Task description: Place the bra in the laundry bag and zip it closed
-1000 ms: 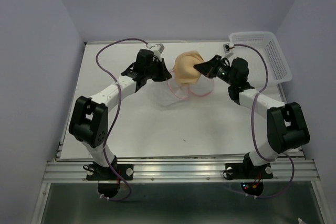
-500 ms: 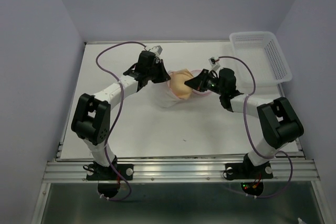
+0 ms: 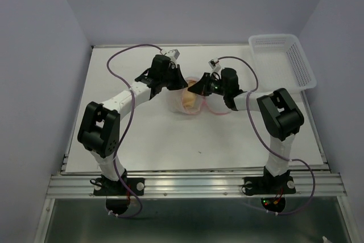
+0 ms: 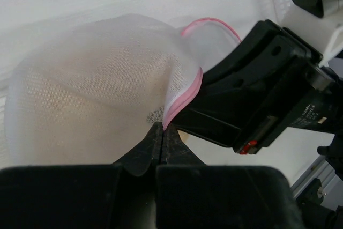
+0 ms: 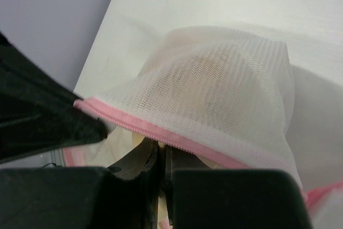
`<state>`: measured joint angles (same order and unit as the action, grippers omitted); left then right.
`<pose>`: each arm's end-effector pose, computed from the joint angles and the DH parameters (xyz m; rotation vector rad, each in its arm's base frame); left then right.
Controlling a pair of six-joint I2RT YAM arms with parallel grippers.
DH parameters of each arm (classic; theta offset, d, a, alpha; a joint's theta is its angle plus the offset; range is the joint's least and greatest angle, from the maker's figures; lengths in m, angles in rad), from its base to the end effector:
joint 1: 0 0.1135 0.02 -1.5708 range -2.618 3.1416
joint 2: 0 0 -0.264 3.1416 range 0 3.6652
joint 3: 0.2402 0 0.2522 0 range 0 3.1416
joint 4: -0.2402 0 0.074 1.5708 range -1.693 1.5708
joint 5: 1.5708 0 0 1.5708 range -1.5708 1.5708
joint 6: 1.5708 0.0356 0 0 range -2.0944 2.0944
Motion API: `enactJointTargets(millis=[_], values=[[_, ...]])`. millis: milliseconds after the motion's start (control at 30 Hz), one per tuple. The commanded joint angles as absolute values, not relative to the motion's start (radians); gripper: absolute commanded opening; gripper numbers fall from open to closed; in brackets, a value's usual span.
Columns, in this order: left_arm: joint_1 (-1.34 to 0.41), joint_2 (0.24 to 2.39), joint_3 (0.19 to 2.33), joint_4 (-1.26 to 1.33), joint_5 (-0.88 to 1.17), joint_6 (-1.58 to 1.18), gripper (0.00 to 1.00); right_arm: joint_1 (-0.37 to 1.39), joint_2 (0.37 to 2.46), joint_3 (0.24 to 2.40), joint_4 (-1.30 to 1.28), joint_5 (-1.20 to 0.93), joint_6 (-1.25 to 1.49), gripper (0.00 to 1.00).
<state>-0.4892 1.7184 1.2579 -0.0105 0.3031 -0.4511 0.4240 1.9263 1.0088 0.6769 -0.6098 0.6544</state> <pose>0.3491 -0.1979 0.2705 0.2399 2.1257 -0.8814 0.3641 0.1867 0.1784 -0.2492 1.9547 1.2871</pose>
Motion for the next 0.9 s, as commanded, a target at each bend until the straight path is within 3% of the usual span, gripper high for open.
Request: enactJointTargets(millis=[0,167,267,467,600,733,867], values=[[-0.5,1.664,1.287,0.038,0.359,-0.436,0.0,0.443,1.994,1.135,0.667,-0.581,0.609,0.01],[-0.5,1.672,1.289,0.037,0.37,-0.433,0.0,0.483,2.066,1.229,0.516,-0.433,0.529,0.01],[-0.5,1.669,1.29,0.04,0.365,-0.439,0.0,0.495,2.068,1.249,0.425,-0.301,0.48,0.24],[-0.499,1.64,1.31,0.051,0.371,-0.463,0.0,0.525,2.079,1.281,0.287,-0.086,0.413,0.31],[-0.499,1.634,1.322,0.051,0.357,-0.457,0.0,0.534,2.059,1.266,0.281,-0.064,0.388,0.58],[-0.495,1.644,1.327,0.049,0.357,-0.469,0.0,0.534,2.02,1.278,0.221,-0.005,0.354,0.77],[-0.494,1.666,1.324,0.048,0.347,-0.476,0.0,0.534,1.909,1.263,0.196,-0.015,0.324,0.88]])
